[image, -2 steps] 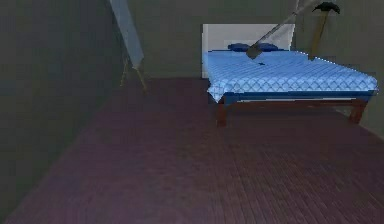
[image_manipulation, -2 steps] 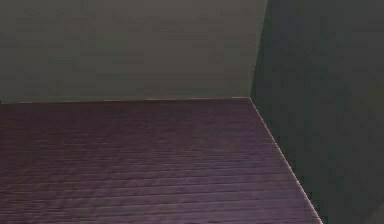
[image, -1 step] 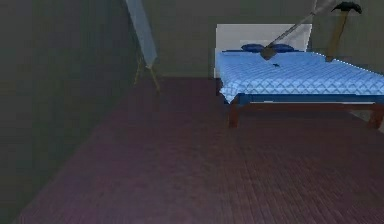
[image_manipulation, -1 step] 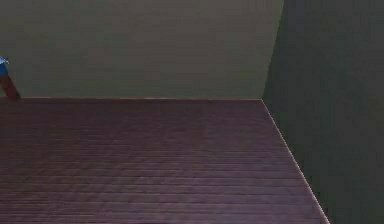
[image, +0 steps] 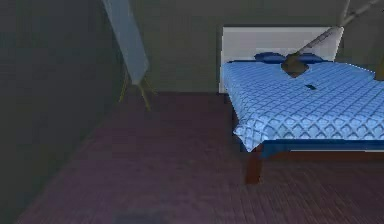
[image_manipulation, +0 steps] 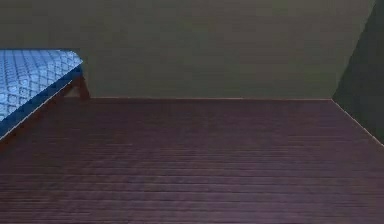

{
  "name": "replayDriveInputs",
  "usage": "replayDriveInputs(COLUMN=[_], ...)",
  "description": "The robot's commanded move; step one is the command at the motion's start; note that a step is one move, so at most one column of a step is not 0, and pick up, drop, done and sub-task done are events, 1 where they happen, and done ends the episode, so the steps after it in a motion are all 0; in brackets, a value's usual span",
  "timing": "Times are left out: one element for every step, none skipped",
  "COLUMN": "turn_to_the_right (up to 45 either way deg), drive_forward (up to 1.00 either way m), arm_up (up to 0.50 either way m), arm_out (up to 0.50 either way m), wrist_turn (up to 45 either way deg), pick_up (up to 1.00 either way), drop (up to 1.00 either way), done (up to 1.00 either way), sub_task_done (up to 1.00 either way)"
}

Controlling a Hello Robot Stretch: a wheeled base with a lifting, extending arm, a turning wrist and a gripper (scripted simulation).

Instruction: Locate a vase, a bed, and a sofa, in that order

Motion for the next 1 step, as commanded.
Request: replayDriveInputs(turn_to_the_right=[0.0], drive_forward=[0.85], arm_up=[0.00], arm_out=[0.00], wrist_turn=[0.0], pick_up=[0.00], drop=[0.00], done=[0.00], sub_task_done=[0.00])
